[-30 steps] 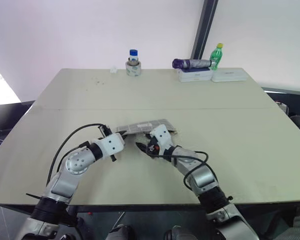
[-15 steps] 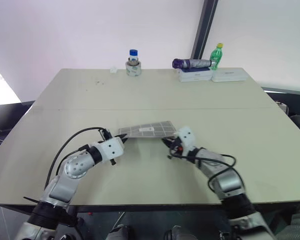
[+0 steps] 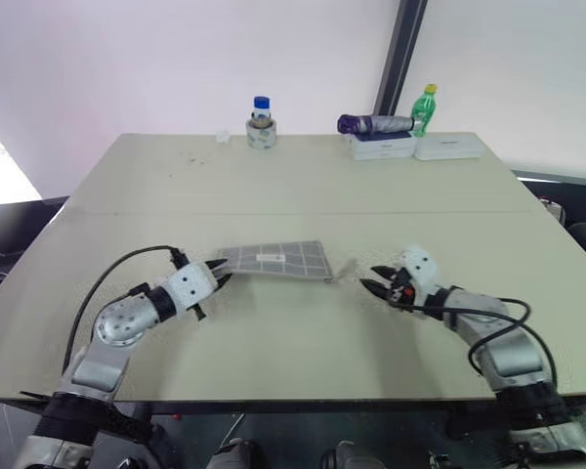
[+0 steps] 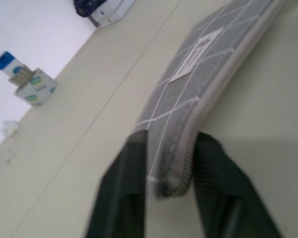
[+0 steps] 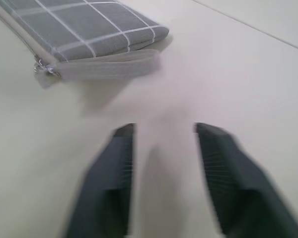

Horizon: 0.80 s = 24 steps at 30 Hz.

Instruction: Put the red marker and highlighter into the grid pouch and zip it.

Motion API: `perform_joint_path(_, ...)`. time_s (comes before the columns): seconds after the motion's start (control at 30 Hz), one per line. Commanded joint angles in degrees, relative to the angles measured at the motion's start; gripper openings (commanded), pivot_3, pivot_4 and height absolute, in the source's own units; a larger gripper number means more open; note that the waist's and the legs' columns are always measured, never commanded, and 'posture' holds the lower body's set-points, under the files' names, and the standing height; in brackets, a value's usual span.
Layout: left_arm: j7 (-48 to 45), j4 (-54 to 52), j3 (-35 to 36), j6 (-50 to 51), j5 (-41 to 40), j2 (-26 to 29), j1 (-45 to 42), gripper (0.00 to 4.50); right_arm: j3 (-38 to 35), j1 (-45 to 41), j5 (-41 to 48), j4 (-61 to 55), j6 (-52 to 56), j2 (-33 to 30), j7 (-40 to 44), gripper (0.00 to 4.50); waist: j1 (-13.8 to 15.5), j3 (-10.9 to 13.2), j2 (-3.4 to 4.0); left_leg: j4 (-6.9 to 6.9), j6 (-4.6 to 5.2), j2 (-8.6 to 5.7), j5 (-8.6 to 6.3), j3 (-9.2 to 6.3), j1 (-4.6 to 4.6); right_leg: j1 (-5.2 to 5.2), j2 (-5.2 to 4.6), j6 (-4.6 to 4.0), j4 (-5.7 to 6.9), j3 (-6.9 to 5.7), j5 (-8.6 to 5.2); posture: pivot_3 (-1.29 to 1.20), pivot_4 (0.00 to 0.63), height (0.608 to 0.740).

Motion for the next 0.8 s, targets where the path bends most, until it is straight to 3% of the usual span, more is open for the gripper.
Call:
perform_joint_path(0.03, -2.1, -1.3, 2.8, -2.1, -3.7, 1.0, 1.8, 3.26, -1.1, 0.2, 2.7, -3.3, -0.9, -1.5, 4.2, 3.92, 0.0, 0.0, 0.0, 0.0, 0.0, 0.01, 0.0, 0.0, 0.0, 0.0, 0.0, 0.0, 0.0, 0.0, 0.0, 0.0, 0.15, 0.738)
perform_joint_path(0.07, -3.1, -2.0, 3.5, -1.6, -5.4, 1.0, 3.0, 3.81, -2.1, 0.0, 3.6, -3.2, -0.9, -1.7, 4.9, 4.45, -0.2, 0.0, 0.01, -0.01, 0.0, 0.01, 0.0, 0.0, 0.0, 0.0, 0.0, 0.0, 0.0, 0.0, 0.0, 0.0, 0.15, 0.738)
perform_joint_path(0.1, -5.1, -4.0, 4.2, 1.2, -9.3, 0.9, 4.9, 4.31, -3.5, -0.7, 4.8, -2.7, -1.3, -1.6, 5.4, 4.5, -0.4, 0.0, 0.0, -0.01, 0.0, 0.01, 0.0, 0.0, 0.01, 0.0, -0.02, 0.0, 0.0, 0.01, 0.0, 0.0, 0.15, 0.738)
perform_joint_path(0.13, -6.8, -6.5, 4.8, 4.6, -13.2, 0.7, 6.8, 4.41, -4.6, -1.4, 5.5, -1.9, -1.6, -1.5, 5.4, 4.5, -0.4, 0.0, 0.01, -0.01, 0.0, 0.02, 0.0, 0.0, 0.01, -0.01, -0.04, 0.0, 0.0, 0.02, 0.0, 0.0, 0.15, 0.738)
perform_joint_path(0.23, -8.0, -14.1, 7.9, 13.5, -22.4, 0.2, 12.5, 4.41, -6.5, -3.5, 7.4, -0.4, -0.8, -2.0, 6.6, 4.5, -0.3, 0.0, 0.01, -0.01, 0.0, 0.04, 0.0, -0.01, 0.01, -0.01, -0.06, 0.0, 0.0, 0.02, 0.0, 0.0, 0.15, 0.738)
perform_joint_path(0.6, -2.0, -28.1, 26.9, 32.3, -40.1, 1.7, 25.1, 4.41, -10.3, -1.1, 10.6, 5.1, -2.8, -10.2, 18.9, 4.5, -0.1, 0.0, 0.01, 0.04, 0.27, 0.01, -0.16, -0.19, 0.08, 0.22, -0.12, -0.01, -0.08, -0.01, 0.0, 0.0, 0.15, 0.738)
perform_joint_path(0.8, -5.1, -15.1, 34.1, 28.9, -36.9, 3.7, 26.6, 4.41, -10.4, -2.0, 8.0, 13.4, -11.0, -9.2, 19.5, 4.5, -0.3, 0.0, 0.02, -0.11, 0.26, 0.02, -0.2, -0.21, 0.58, 0.59, -0.06, -0.05, -0.15, -0.1, -0.03, 0.0, 0.15, 0.738)
